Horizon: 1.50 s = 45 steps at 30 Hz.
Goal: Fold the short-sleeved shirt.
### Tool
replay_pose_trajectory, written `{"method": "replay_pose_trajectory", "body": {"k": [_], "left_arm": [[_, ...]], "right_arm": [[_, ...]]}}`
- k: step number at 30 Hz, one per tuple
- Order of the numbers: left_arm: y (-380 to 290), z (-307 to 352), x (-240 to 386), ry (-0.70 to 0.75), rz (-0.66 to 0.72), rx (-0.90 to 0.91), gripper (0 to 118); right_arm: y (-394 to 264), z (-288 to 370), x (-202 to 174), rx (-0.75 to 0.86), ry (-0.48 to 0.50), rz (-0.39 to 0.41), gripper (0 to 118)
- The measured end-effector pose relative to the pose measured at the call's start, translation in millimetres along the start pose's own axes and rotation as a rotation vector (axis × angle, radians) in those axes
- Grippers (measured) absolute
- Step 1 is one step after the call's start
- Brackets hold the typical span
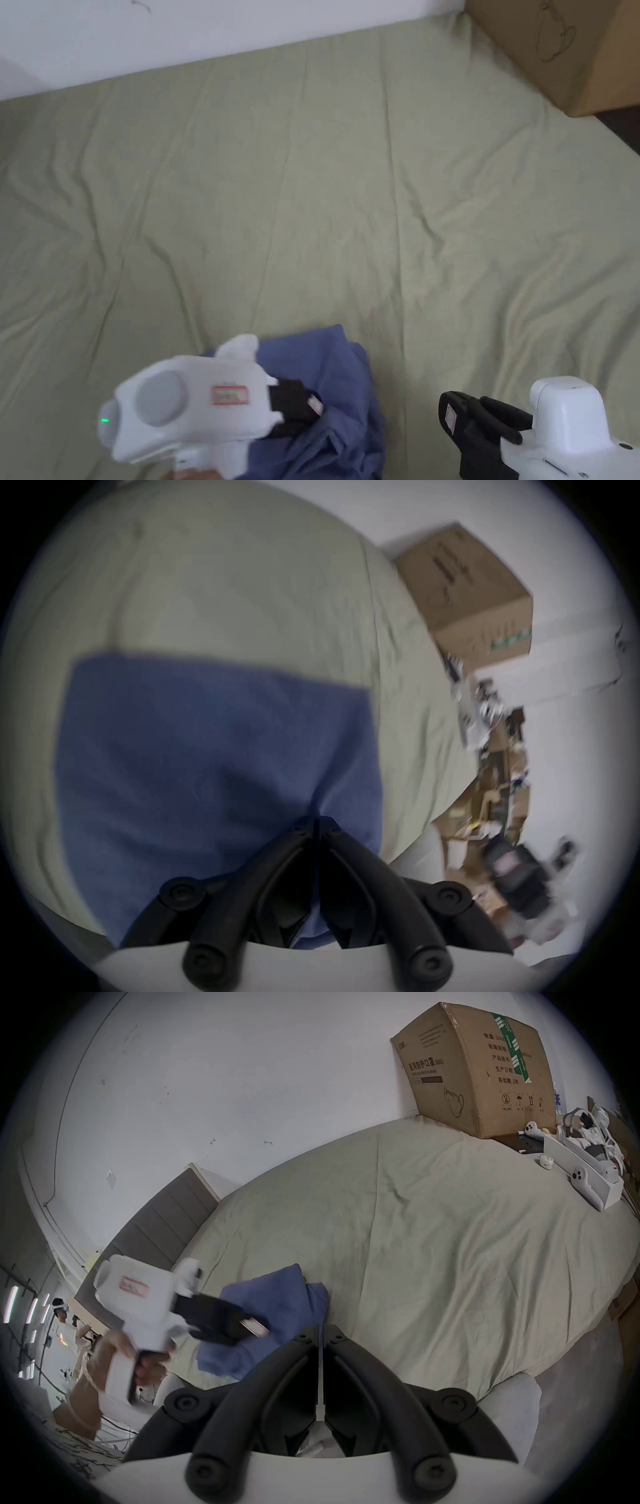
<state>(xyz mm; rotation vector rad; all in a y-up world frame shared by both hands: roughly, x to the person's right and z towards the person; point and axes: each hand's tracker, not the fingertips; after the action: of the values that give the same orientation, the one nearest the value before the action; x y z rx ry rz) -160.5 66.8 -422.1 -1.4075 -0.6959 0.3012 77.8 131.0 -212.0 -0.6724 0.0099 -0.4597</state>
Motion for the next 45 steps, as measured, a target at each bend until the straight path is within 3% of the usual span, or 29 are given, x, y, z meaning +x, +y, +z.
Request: {"method": "replay_pose_trajectory", "body": {"k": [2, 7, 10, 13, 20, 21, 22, 23, 24, 25, 30, 33, 36, 38, 40, 42, 43, 44, 45], "left_arm": [[-13, -28, 15, 0.090, -0.095, -0.043, 6], [-28, -29, 34, -0.135, -0.044, -0.071, 6], [-35, -18, 38, -0.157, -0.076, -0.076, 6], [-43, 14, 31, -0.162, -0.104, -0.005, 6], [-55, 110, -57, -0.141, 0.012, 0.251, 8], [-55, 117, -70, -0.120, 0.024, 0.263, 19], [-55, 122, -84, -0.086, 0.042, 0.271, 61], [-53, 123, -97, -0.056, 0.065, 0.263, 96], [-54, 123, -109, -0.059, 0.094, 0.278, 110], [-53, 122, -122, -0.103, 0.103, 0.318, 111], [-19, 91, -164, -0.244, 0.212, 0.254, 111], [8, 52, -158, -0.317, 0.241, 0.152, 111], [28, 16, -131, -0.343, 0.065, 0.073, 111], [35, 8, -113, -0.246, 0.026, 0.041, 110], [39, 15, -103, -0.190, -0.070, 0.002, 88], [35, 33, -105, -0.034, -0.136, 0.032, 66], [34, 41, -121, -0.090, -0.094, 0.030, 25], [32, 49, -137, -0.225, 0.005, 0.028, 25], [29, 59, -152, -0.258, 0.053, 0.042, 25]], "right_arm": [[0, 1, 1, -0.006, -0.006, 0.000, 4], [3, 7, 0, -0.010, -0.029, 0.019, 4], [7, 4, -5, -0.021, -0.027, 0.042, 4], [14, -7, -15, -0.042, 0.000, 0.089, 4], [20, -79, -56, -0.180, 0.106, 0.240, 4], [16, -93, -59, -0.206, 0.120, 0.257, 4], [10, -111, -61, -0.258, 0.110, 0.270, 4], [1, -131, -61, -0.331, 0.068, 0.265, 4], [-8, -147, -60, -0.388, 0.004, 0.287, 4], [-22, -161, -57, -0.413, -0.030, 0.335, 4], [-18, -154, -58, -0.369, -0.011, 0.279, 4], [-18, -154, -58, -0.375, -0.019, 0.260, 4], [-18, -151, -64, -0.371, -0.037, 0.266, 4], [-15, -147, -65, -0.364, -0.045, 0.241, 4], [-8, -139, -68, -0.340, -0.030, 0.204, 4], [-1, -129, -73, -0.321, -0.029, 0.203, 4], [4, -123, -77, -0.305, -0.025, 0.202, 4], [11, -116, -82, -0.288, -0.017, 0.205, 4], [15, -111, -87, -0.272, -0.018, 0.211, 4]]}}
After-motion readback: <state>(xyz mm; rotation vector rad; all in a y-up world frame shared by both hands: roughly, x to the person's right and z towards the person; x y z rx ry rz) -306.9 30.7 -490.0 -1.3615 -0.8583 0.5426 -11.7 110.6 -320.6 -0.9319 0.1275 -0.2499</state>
